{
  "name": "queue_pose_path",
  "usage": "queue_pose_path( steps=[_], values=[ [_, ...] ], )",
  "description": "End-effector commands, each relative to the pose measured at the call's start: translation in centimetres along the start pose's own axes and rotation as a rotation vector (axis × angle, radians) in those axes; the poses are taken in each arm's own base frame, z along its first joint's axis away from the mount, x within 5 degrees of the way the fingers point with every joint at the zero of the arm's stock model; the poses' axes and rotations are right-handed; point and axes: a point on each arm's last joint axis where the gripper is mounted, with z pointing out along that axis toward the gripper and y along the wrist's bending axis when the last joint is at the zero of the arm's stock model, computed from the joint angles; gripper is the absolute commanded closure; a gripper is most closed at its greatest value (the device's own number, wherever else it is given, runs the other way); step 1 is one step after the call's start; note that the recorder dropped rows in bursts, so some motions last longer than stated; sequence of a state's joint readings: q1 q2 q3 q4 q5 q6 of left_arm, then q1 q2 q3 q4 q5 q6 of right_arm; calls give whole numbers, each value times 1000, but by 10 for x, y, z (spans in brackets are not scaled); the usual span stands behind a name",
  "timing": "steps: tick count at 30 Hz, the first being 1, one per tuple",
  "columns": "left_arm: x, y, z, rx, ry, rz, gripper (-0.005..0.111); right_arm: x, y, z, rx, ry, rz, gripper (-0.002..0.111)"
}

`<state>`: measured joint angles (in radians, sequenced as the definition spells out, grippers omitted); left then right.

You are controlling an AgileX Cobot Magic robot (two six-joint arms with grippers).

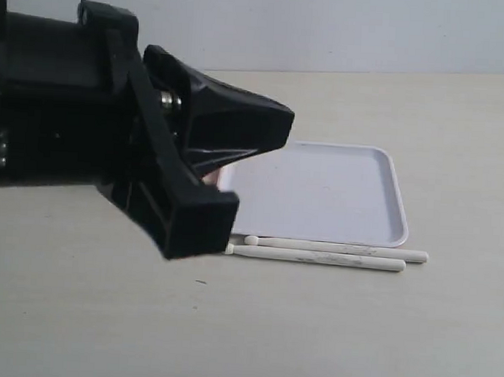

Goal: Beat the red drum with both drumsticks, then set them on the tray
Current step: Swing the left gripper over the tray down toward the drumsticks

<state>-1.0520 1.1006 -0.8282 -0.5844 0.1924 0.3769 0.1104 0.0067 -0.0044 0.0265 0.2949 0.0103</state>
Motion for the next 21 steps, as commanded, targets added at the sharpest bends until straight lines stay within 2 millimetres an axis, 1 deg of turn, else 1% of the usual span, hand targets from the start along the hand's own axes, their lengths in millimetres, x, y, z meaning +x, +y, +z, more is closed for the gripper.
queue_pose_path(
  steps=[1, 4, 6, 7, 9, 11, 12, 14, 16, 19, 21],
  values=[
    [-6, 5, 1, -85, -2, -176, 107, 0, 0, 0, 4, -12, 1, 108],
    [-3, 12, 13, -140, 4, -278, 107, 0, 0, 0, 4, -12, 1, 108],
    [0, 14, 28, -149, 12, -303, 107, 0, 0, 0, 4, -12, 1, 108],
    [1, 14, 37, -134, -2, -315, 107, 0, 0, 0, 4, -12, 1, 108],
    [-1, 13, 52, -66, -81, -321, 107, 0, 0, 0, 4, -12, 1, 108],
    [-6, 10, 63, 8, -176, -344, 107, 0, 0, 0, 4, -12, 1, 108],
    [-9, 9, 67, 49, -237, -383, 107, 0, 0, 0, 4, -12, 1, 108],
    [-8, 6, 75, 86, -275, -421, 107, 0, 0, 0, 4, -12, 1, 108],
    [-4, 6, 83, 92, -270, -424, 107, 0, 0, 0, 4, -12, 1, 108],
    [11, 11, 95, 68, -214, -467, 107, 0, 0, 0, 4, -12, 0, 108],
    [17, 13, 100, 45, -189, -497, 107, 0, 0, 0, 4, -12, 0, 108]
  ],
)
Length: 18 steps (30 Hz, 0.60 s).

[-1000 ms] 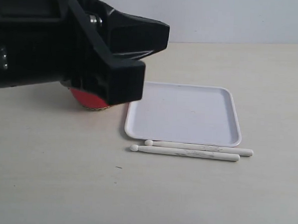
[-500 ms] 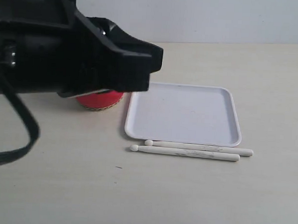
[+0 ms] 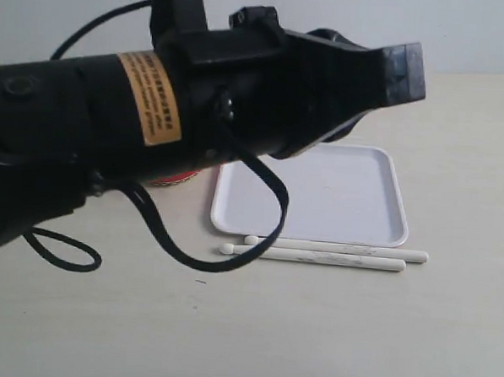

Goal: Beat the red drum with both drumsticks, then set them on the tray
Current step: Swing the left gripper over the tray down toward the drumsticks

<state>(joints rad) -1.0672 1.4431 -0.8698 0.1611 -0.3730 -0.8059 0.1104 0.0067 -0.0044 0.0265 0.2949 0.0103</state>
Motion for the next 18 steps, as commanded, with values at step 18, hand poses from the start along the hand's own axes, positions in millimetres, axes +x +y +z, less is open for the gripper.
queue_pose_path(
  steps=[18],
  values=[
    [14, 19, 7, -533, 415, -306, 107, 0, 0, 0, 4, -12, 0, 108]
  ],
)
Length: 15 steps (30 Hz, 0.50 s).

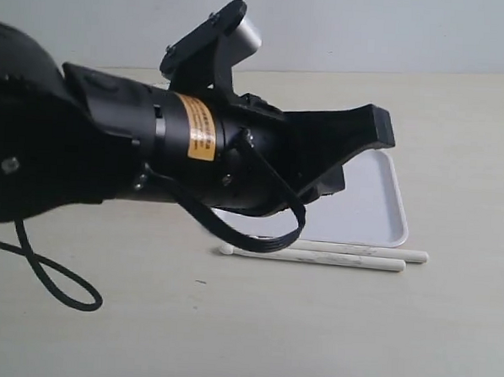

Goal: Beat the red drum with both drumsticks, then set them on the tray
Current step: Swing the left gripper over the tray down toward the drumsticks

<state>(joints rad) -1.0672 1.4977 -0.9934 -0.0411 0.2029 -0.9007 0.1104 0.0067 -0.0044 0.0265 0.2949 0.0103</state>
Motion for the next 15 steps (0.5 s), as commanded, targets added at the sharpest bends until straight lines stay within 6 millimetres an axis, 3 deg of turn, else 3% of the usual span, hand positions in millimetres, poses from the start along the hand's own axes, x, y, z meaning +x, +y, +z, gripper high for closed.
queue_pose_path(
  steps=[1, 9, 15],
  values=[
    [-5, -1, -3, -186, 78, -41, 107, 0, 0, 0, 4, -12, 0, 108],
    [-6, -6, 10, -304, 0, -185, 107, 0, 0, 0, 4, -12, 0, 108],
    [13, 14, 21, -633, -115, -517, 107, 0, 0, 0, 4, -12, 2, 108]
  ],
)
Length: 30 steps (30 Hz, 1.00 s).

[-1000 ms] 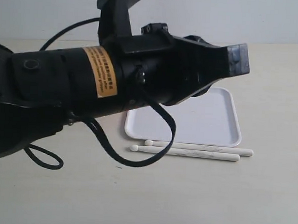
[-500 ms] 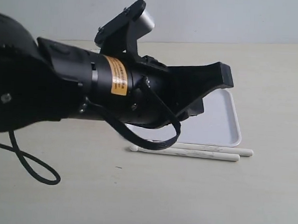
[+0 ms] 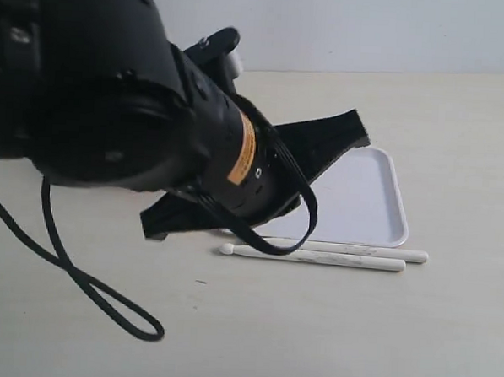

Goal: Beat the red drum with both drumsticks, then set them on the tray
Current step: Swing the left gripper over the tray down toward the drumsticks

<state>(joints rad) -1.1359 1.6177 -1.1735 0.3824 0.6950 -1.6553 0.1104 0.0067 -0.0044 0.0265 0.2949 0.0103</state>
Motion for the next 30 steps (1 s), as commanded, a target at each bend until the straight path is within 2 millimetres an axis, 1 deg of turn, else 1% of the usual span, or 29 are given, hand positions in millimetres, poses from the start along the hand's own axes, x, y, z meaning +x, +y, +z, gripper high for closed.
queue_pose_path(
  steps=[1, 5, 7, 9, 11, 16, 19, 20, 22, 23, 25, 27, 28, 30],
  values=[
    [8, 14, 13, -217, -84, -258, 107, 0, 0, 0, 4, -12, 0, 108],
    [11, 15, 21, -239, -81, -269, 107, 0, 0, 0, 4, -12, 0, 108],
    [14, 16, 23, -250, -59, -292, 107, 0, 0, 0, 4, -12, 0, 108],
    [16, 13, 21, -251, -28, -328, 107, 0, 0, 0, 4, -12, 0, 108],
    [17, 11, 19, -260, -2, -318, 107, 0, 0, 0, 4, -12, 0, 108],
    [14, 3, 14, -268, -10, -313, 107, 0, 0, 0, 4, -12, 0, 108],
    [13, 2, 14, -317, -20, -291, 107, 0, 0, 0, 4, -12, 0, 108],
    [13, 1, 15, -315, -24, -318, 107, 0, 0, 0, 4, -12, 0, 108],
    [13, -5, 19, -251, -18, -490, 107, 0, 0, 0, 4, -12, 0, 108],
    [16, -10, 20, -201, 15, -504, 107, 0, 0, 0, 4, -12, 0, 108],
    [19, -25, 28, -46, 108, -570, 107, 0, 0, 0, 4, -12, 0, 108],
    [19, -36, 34, 60, 177, -643, 107, 0, 0, 0, 4, -12, 0, 108],
    [19, -38, 38, 82, 205, -687, 107, 0, 0, 0, 4, -12, 0, 108],
    [21, -38, 46, 63, 250, -776, 107, 0, 0, 0, 4, -12, 0, 108]
  ],
)
